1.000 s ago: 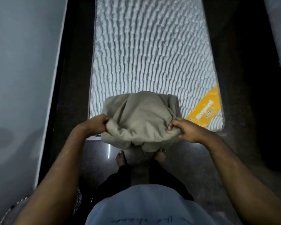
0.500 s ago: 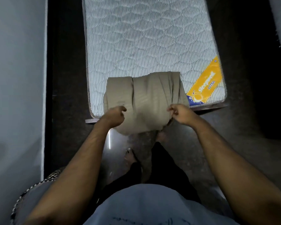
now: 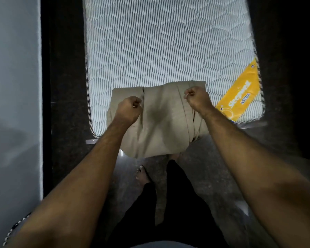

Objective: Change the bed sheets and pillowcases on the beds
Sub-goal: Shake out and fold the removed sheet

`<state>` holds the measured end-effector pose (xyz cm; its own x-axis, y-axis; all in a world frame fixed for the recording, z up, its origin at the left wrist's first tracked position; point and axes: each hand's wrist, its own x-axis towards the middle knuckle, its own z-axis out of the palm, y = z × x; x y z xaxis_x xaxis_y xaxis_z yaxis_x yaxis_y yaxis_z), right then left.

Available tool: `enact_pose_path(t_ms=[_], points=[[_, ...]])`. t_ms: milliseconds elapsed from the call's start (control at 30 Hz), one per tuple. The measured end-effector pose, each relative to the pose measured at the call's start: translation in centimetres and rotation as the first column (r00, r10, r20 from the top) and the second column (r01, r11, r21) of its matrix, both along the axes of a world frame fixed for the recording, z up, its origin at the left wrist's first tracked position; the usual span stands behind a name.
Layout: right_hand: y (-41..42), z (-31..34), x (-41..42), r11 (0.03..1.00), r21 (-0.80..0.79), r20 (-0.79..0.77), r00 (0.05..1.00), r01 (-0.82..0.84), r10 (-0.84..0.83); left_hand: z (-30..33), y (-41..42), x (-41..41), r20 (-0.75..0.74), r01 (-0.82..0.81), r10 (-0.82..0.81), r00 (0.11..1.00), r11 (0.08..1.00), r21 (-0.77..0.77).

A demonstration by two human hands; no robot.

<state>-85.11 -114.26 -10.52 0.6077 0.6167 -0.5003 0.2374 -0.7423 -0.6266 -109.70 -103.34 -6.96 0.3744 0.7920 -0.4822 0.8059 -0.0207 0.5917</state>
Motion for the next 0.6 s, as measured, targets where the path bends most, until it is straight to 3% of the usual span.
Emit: enact_pose_path(t_ms=[100,233,433,600], points=[[3.1,-5.0,1.9,0.997,-0.077,0.103,0.994,-0.012,0.020,-4.4,2.3,2.3,-0.073,0.157,-0.153,0.985,0.987,0.040],[6.2,-10.6,2.3,0.976,-0.176,0.225,0.970,0.131,-0.090,-10.8,5.0,5.3,-0.156,0.341,-0.335,0.929,0.940,0.017],[6.9,-13.7,0.4,0.993,-0.065,0.224,0.971,0.095,-0.078,-15.2,5.0,9.4,-0.233,0.466,-0.472,0.850,0.881,-0.084],[6.8,-15.1,1.1,1.000,-0.013,0.070,0.998,0.001,0.000,-16.1,5.3,10.6,-0.267,0.529,-0.541,0.798,0.840,-0.119]])
